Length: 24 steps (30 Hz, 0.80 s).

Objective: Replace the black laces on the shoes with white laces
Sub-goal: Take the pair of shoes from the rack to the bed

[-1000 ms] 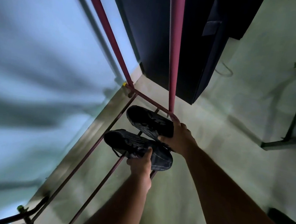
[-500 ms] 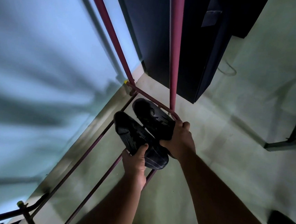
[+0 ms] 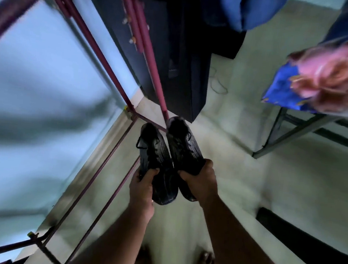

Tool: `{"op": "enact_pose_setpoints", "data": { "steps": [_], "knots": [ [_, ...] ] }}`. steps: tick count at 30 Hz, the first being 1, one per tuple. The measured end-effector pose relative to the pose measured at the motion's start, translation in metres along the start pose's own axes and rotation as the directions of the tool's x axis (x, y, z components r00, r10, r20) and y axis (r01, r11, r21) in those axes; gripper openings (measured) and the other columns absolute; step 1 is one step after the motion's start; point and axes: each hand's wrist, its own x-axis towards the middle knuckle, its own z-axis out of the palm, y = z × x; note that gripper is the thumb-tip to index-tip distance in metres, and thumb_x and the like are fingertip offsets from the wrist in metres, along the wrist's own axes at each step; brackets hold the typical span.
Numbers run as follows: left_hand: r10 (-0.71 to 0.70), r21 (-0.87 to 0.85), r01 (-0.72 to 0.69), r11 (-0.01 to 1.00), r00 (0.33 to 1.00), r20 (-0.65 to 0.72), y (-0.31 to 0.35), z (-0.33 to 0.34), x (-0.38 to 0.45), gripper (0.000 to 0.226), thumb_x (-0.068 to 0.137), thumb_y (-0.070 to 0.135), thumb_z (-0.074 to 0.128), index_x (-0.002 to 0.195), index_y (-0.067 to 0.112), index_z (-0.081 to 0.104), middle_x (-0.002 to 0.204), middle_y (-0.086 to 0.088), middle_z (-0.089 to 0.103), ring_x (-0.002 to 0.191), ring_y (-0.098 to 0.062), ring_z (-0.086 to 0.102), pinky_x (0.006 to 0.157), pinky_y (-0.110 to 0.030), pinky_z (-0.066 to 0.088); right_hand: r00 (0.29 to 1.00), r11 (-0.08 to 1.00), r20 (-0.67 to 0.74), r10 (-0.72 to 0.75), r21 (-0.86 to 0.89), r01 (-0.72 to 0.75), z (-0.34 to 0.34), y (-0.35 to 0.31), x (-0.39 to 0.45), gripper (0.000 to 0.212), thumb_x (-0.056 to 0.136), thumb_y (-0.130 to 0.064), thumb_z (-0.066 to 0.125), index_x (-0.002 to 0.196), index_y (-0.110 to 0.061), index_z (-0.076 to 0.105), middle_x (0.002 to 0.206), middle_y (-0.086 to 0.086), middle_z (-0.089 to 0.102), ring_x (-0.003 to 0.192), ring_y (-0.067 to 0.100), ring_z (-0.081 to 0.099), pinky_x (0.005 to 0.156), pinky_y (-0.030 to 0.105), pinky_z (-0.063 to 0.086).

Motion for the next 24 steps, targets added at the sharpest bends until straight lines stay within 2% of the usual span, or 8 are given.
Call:
{"op": "enact_pose_setpoints", "data": {
  "steps": [5, 9, 11, 14, 16, 17, 21, 24],
  "knots": [
    [-0.02, 0.054, 0.015, 0.998, 0.997, 0.078, 0.04, 0.027, -0.103, 0.037, 0.078, 0.014, 0.077, 0.115, 0.013, 0.072, 0.108, -0.02, 0.075, 0.096, -0.041, 0.073, 0.084, -0.055, 0.06, 0.994, 0.987, -0.058, 0.089, 0.143, -0.08, -0.089, -0.028, -0.09, 0.069, 0.065, -0.035, 0.091, 0.113, -0.015, 0.046, 0.106, 0.002, 0.06, 0.099, 0.025, 0.061, 0.084, 0.035, 0.052],
    [-0.018, 0.116, 0.001, 0.993, 0.989, 0.144, 0.087, 0.04, -0.195, 0.026, 0.083, 0.008, 0.074, 0.109, 0.014, 0.073, 0.103, -0.019, 0.076, 0.088, -0.035, 0.074, 0.075, -0.045, 0.061, 0.985, 0.964, -0.098, 0.142, 0.24, -0.115, -0.152, -0.058, -0.168, 0.077, 0.048, -0.051, 0.086, 0.108, -0.02, 0.047, 0.107, 0.003, 0.064, 0.101, 0.024, 0.064, 0.091, 0.047, 0.055],
    [-0.01, 0.152, -0.019, 0.988, 0.983, 0.185, 0.11, 0.042, -0.24, 0.026, 0.085, 0.008, 0.074, 0.11, 0.014, 0.073, 0.101, -0.016, 0.077, 0.085, -0.031, 0.074, 0.069, -0.037, 0.058, 0.982, 0.956, -0.112, 0.151, 0.267, -0.117, -0.18, -0.07, -0.208, 0.08, 0.044, -0.054, 0.084, 0.108, -0.022, 0.047, 0.106, 0.002, 0.065, 0.102, 0.024, 0.065, 0.093, 0.048, 0.055],
    [-0.002, 0.238, -0.061, 0.969, 0.966, 0.257, 0.153, 0.043, -0.304, 0.037, 0.079, 0.021, 0.078, 0.116, 0.02, 0.072, 0.104, -0.012, 0.077, 0.093, -0.033, 0.074, 0.075, -0.043, 0.061, 0.979, 0.94, -0.122, 0.163, 0.32, -0.117, -0.227, -0.105, -0.276, 0.068, 0.062, -0.036, 0.092, 0.11, -0.02, 0.047, 0.105, -0.002, 0.063, 0.101, 0.021, 0.064, 0.093, 0.044, 0.055],
    [-0.001, 0.291, -0.089, 0.952, 0.955, 0.297, 0.173, 0.047, -0.335, 0.051, 0.071, 0.033, 0.082, 0.12, 0.024, 0.07, 0.107, -0.007, 0.077, 0.096, -0.031, 0.075, 0.085, -0.051, 0.061, 0.976, 0.929, -0.13, 0.176, 0.351, -0.12, -0.246, -0.115, -0.305, 0.066, 0.067, -0.032, 0.092, 0.112, -0.019, 0.046, 0.104, -0.005, 0.061, 0.099, 0.019, 0.063, 0.092, 0.041, 0.055],
    [0.002, 0.296, -0.097, 0.95, 0.952, 0.305, 0.184, 0.049, -0.354, 0.052, 0.071, 0.033, 0.082, 0.12, 0.025, 0.069, 0.106, -0.005, 0.077, 0.096, -0.029, 0.075, 0.086, -0.05, 0.061, 0.974, 0.926, -0.146, 0.171, 0.362, -0.108, -0.258, -0.121, -0.321, 0.066, 0.068, -0.032, 0.092, 0.113, -0.018, 0.046, 0.104, -0.006, 0.061, 0.097, 0.017, 0.062, 0.091, 0.04, 0.055],
    [0.064, 0.299, -0.163, 0.94, 0.947, 0.314, 0.215, 0.061, -0.41, 0.034, 0.083, 0.017, 0.078, 0.117, 0.02, 0.071, 0.102, -0.003, 0.078, 0.09, -0.023, 0.075, 0.08, -0.039, 0.061, 0.966, 0.913, -0.204, 0.158, 0.404, -0.064, -0.294, -0.139, -0.365, 0.067, 0.065, -0.034, 0.093, 0.111, -0.019, 0.047, 0.106, -0.005, 0.064, 0.096, 0.012, 0.064, 0.09, 0.037, 0.055],
    [0.112, 0.302, -0.227, 0.926, 0.929, 0.354, 0.228, 0.075, -0.44, 0.028, 0.084, 0.015, 0.077, 0.111, 0.018, 0.072, 0.102, -0.006, 0.078, 0.09, -0.024, 0.074, 0.076, -0.034, 0.059, 0.955, 0.914, -0.259, 0.146, 0.404, -0.031, -0.321, -0.148, -0.387, 0.076, 0.054, -0.049, 0.091, 0.111, -0.023, 0.047, 0.105, -0.006, 0.065, 0.099, 0.016, 0.066, 0.092, 0.043, 0.056]
  ]
}}
